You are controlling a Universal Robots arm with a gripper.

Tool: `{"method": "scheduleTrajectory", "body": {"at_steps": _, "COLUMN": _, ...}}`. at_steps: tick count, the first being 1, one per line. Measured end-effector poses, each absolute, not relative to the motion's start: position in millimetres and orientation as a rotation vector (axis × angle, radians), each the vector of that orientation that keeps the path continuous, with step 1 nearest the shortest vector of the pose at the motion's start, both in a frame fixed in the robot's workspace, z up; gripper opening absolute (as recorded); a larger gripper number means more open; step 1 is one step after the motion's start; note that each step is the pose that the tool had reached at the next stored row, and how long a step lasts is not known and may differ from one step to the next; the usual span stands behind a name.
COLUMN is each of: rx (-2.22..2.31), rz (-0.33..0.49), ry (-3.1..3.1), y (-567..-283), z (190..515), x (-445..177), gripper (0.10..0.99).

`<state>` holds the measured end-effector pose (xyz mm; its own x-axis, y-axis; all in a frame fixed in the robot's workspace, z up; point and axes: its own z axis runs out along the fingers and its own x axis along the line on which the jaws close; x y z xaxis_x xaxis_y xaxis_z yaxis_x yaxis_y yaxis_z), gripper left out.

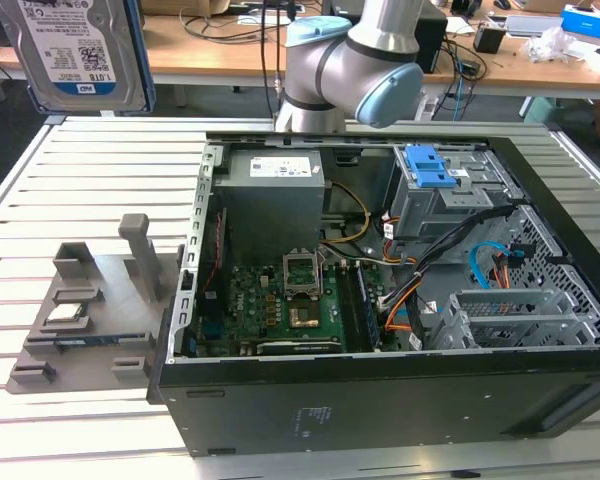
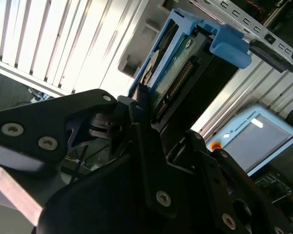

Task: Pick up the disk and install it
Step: 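Pick up the disk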

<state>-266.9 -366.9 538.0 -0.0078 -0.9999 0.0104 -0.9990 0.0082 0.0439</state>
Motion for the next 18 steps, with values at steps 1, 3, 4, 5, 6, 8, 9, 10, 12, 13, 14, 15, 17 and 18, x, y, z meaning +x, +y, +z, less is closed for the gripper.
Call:
{"method": "scheduleTrajectory", "body": {"at_steps": 1, "rx": 2.185, "rz": -0.037, "ry": -2.203, "y": -366.9, "z": 538.0, "x": -265.1, "gripper": 0.361}}
{"method": "scheduleTrajectory", "body": {"at_steps": 3, "rx": 2.185, "rz": -0.037, "ry": -2.203, "y": -366.9, "z": 538.0, "x": -261.0, "gripper": 0.361}}
{"method": "scheduleTrajectory", "body": {"at_steps": 4, "rx": 2.185, "rz": -0.037, "ry": -2.203, "y": -366.9, "z": 538.0, "x": -258.5, "gripper": 0.361}}
{"method": "scheduleTrajectory", "body": {"at_steps": 5, "rx": 2.185, "rz": -0.036, "ry": -2.203, "y": -366.9, "z": 537.9, "x": -256.6, "gripper": 0.361}}
{"method": "scheduleTrajectory", "body": {"at_steps": 6, "rx": 2.185, "rz": -0.036, "ry": -2.203, "y": -366.9, "z": 538.0, "x": -253.5, "gripper": 0.361}}
{"method": "scheduleTrajectory", "body": {"at_steps": 8, "rx": 2.185, "rz": -0.036, "ry": -2.203, "y": -366.9, "z": 538.0, "x": -249.4, "gripper": 0.361}}
{"method": "scheduleTrajectory", "body": {"at_steps": 9, "rx": 2.185, "rz": -0.036, "ry": -2.203, "y": -366.9, "z": 538.0, "x": -246.9, "gripper": 0.361}}
{"method": "scheduleTrajectory", "body": {"at_steps": 10, "rx": 2.185, "rz": -0.036, "ry": -2.202, "y": -366.9, "z": 538.0, "x": -244.7, "gripper": 0.361}}
{"method": "scheduleTrajectory", "body": {"at_steps": 12, "rx": 2.184, "rz": -0.035, "ry": -2.202, "y": -366.8, "z": 538.0, "x": -239.3, "gripper": 0.361}}
{"method": "scheduleTrajectory", "body": {"at_steps": 13, "rx": 2.184, "rz": -0.035, "ry": -2.202, "y": -366.8, "z": 537.9, "x": -234.7, "gripper": 0.361}}
{"method": "scheduleTrajectory", "body": {"at_steps": 14, "rx": 2.184, "rz": -0.035, "ry": -2.202, "y": -366.9, "z": 538.0, "x": -230.8, "gripper": 0.361}}
{"method": "scheduleTrajectory", "body": {"at_steps": 15, "rx": 2.184, "rz": -0.035, "ry": -2.202, "y": -366.9, "z": 537.9, "x": -228.3, "gripper": 0.361}}
{"method": "scheduleTrajectory", "body": {"at_steps": 17, "rx": 2.184, "rz": -0.035, "ry": -2.202, "y": -366.8, "z": 538.0, "x": -220.8, "gripper": 0.361}}
{"method": "scheduleTrajectory", "body": {"at_steps": 18, "rx": 2.184, "rz": -0.035, "ry": -2.202, "y": -366.8, "z": 538.0, "x": -218.6, "gripper": 0.361}}
